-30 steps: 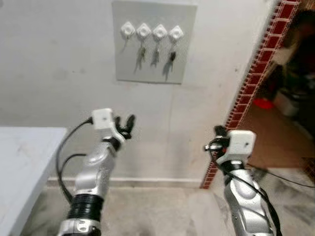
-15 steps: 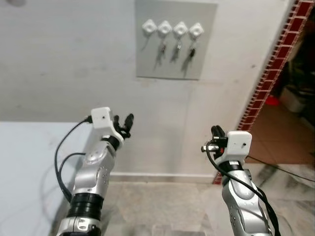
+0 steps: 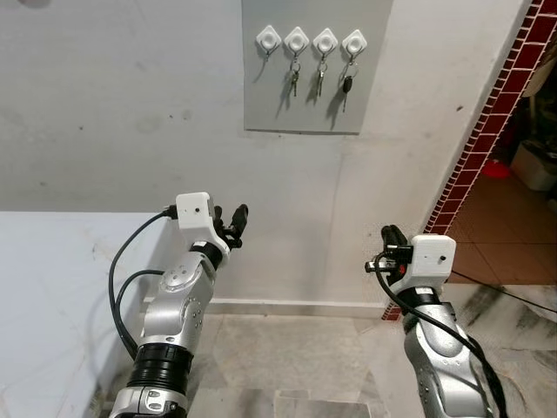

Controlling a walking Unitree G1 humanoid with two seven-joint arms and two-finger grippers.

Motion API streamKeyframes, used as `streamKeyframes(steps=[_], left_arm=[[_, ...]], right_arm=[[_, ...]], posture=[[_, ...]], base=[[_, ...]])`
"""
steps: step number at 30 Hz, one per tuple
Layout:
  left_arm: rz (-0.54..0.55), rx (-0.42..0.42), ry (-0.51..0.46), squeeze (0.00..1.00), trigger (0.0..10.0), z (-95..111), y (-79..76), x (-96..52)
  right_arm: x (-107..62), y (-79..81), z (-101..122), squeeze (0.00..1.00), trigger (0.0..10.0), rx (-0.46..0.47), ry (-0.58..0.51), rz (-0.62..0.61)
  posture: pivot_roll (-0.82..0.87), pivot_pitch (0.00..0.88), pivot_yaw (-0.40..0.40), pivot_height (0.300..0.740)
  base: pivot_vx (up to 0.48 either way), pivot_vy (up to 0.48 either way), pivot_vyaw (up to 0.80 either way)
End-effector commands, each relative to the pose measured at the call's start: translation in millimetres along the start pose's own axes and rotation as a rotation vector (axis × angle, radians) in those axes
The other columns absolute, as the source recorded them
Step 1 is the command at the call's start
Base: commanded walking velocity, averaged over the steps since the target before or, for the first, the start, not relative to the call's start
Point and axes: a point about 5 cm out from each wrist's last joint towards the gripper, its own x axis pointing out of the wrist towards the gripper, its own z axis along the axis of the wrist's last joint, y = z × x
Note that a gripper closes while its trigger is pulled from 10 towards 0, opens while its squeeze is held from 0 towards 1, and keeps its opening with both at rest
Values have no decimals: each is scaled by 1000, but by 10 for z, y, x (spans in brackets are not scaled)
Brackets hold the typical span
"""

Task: Hang keys on a hook

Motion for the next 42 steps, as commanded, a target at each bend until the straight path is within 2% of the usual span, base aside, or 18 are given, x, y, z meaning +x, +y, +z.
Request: streamKeyframes(steps=[1,9,26,32,35,38,40,42], left_arm=[[-1,1,-27,0,10000,76,0,8],[11,-12,-31,0,10000,94,28,5],[12,-11,-33,0,10000,130,48,31],[3,-3,-36,0,10000,146,34,45],[-3,40,-31,0,10000,147,14,53],[17,-15,-6,0,10000,108,12,61],[10,26,7,0,10000,80,5,57],[6,33,15,0,10000,66,0,57]], right_arm=[[29,-22,97,0,10000,-19,-41,28],[69,-66,138,0,10000,-31,-52,30],[92,-51,135,0,10000,-21,-60,13],[88,-43,129,0,10000,-18,-61,6],[82,-44,123,0,10000,-15,-62,-1],[70,-46,113,0,10000,-12,-59,-4],[56,-38,100,0,10000,-8,-55,-8],[51,-35,96,0,10000,-8,-54,-10]], posture=[[-48,0,-11,740],[-40,0,-16,740],[-41,0,-4,740],[-44,0,2,740],[-46,0,4,740],[-46,0,4,740],[-49,0,6,740],[-50,0,5,740]], base=[[255,0,0],[220,62,0],[0,355,0],[91,339,0],[326,0,0],[212,0,0],[0,0,0],[0,0,0]])
